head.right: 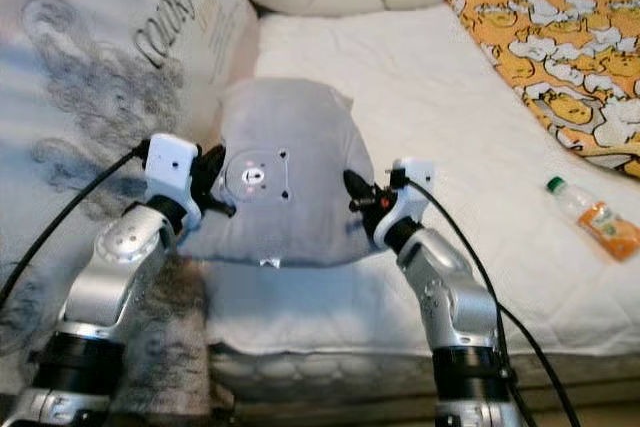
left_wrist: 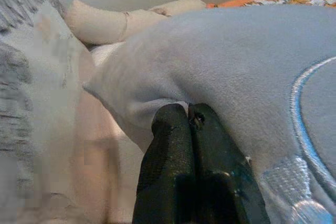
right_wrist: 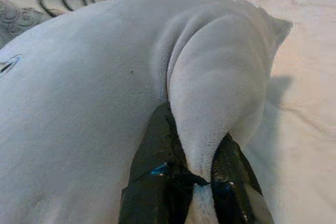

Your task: Clean up the room

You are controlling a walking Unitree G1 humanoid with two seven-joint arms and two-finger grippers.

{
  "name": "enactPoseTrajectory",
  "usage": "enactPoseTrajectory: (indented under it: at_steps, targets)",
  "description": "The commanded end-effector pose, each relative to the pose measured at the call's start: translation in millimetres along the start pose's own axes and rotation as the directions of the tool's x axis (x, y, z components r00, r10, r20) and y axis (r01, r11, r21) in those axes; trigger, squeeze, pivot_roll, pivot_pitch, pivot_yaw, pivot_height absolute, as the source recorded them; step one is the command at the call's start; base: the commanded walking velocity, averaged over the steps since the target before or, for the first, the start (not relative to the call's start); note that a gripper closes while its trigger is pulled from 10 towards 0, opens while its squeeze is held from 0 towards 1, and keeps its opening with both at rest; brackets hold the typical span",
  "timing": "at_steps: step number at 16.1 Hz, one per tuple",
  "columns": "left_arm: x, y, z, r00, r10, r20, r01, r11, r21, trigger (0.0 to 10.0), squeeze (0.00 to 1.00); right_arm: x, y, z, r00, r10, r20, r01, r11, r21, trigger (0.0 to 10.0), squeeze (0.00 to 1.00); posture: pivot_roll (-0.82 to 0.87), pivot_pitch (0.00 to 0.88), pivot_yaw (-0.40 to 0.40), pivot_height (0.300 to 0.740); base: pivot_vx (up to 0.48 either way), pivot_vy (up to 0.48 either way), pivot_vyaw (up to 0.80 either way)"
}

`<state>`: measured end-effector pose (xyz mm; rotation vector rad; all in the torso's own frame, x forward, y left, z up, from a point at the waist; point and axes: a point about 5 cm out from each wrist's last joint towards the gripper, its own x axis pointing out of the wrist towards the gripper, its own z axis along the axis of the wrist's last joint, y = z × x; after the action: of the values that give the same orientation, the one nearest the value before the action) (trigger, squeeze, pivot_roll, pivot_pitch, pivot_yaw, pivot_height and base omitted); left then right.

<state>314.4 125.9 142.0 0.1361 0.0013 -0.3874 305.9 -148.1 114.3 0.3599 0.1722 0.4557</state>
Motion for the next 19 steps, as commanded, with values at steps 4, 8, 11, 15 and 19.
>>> enactPoseTrajectory:
  at_steps: [4,8,11,15,19]
  targets:
    - [6.1,7.2,6.9,0.998,-0.058,0.016,0.056,0.994,0.098,10.0,0.00,17.7,4.6,8.2,0.999,0.034,0.032,-0.033,0.999,-0.033,10.0,0.00,-0.01,0.000,0.036,0.740,0.000,0.000,0.00]
    - [23.4,15.5,1.2,0.995,-0.098,-0.037,0.103,0.976,0.193,10.0,0.00,38.7,-8.0,5.7,1.000,0.005,0.003,-0.005,1.000,-0.027,10.0,0.00,0.00,0.000,0.040,0.740,0.000,0.000,0.00]
    - [40.6,15.5,-2.8,0.993,-0.095,-0.067,0.108,0.968,0.227,10.0,0.00,56.9,-12.3,6.7,0.999,-0.036,-0.030,0.034,0.998,-0.045,10.0,0.00,0.02,0.000,0.027,0.740,0.000,0.000,0.00]
    - [54.8,12.7,-15.7,0.990,-0.042,-0.135,0.080,0.954,0.288,10.0,0.00,64.9,-20.2,0.8,0.988,-0.131,-0.086,0.126,0.990,-0.061,10.0,0.00,0.04,0.000,0.012,0.740,0.000,0.000,0.00]
    - [44.9,33.8,-45.7,0.961,0.129,-0.245,0.000,0.885,0.466,10.0,0.00,58.9,-14.9,-44.7,0.950,-0.190,-0.249,0.168,0.980,-0.107,10.0,0.00,0.06,0.000,-0.004,0.740,0.000,0.000,0.00]
